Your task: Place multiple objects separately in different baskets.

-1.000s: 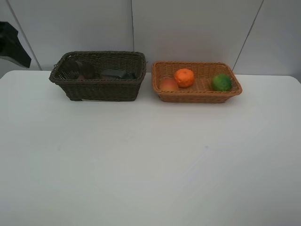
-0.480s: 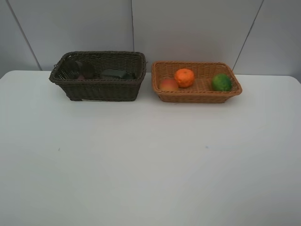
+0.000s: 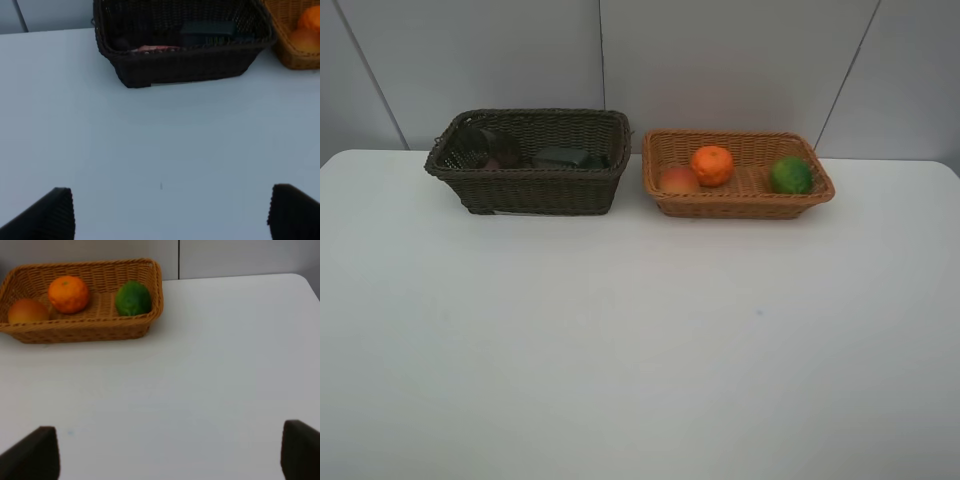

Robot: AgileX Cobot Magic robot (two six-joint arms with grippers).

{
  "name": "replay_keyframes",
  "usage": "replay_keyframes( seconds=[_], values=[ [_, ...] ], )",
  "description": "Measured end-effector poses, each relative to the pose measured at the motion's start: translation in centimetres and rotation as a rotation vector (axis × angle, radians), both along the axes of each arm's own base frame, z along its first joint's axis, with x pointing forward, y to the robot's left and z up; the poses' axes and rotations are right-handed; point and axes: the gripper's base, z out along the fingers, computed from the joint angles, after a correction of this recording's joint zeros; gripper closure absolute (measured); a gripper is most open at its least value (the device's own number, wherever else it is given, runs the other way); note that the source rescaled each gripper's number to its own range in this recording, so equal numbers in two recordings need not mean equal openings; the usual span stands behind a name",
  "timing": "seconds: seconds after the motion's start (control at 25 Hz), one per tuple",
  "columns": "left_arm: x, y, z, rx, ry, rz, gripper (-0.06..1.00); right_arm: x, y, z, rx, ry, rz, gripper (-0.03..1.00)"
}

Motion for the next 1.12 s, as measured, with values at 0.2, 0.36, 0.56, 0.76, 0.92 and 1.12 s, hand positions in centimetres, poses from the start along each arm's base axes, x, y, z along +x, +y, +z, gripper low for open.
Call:
replay_keyframes(
  seconds=[0.2,0.36,0.56,0.76,0.92,1.12],
  values=[
    [-1.4,0.1,-2.3,0.009,0.004,-0.009,-0.05,0.0,0.0,0.0,0.0,0.0,0.0,0.05],
    [-1.9,0.2,-3.6,0.01,-0.001,-0.01,-0.05,0.0,0.0,0.0,0.0,0.0,0.0,0.05],
    [-2.4,0.2,-4.7,0.021,-0.004,-0.018,-0.05,0.0,0.0,0.0,0.0,0.0,0.0,0.05],
    [-2.8,0.2,-4.8,0.025,-0.033,-0.022,-0.05,0.0,0.0,0.0,0.0,0.0,0.0,0.05],
    [-2.8,0.2,-4.8,0.027,-0.033,-0.023,-0.05,0.0,0.0,0.0,-0.001,0.0,0.0,0.05],
    [-2.8,0.2,-4.8,0.027,-0.033,-0.023,-0.05,0.0,0.0,0.0,-0.001,0.0,0.0,0.05]
  ],
)
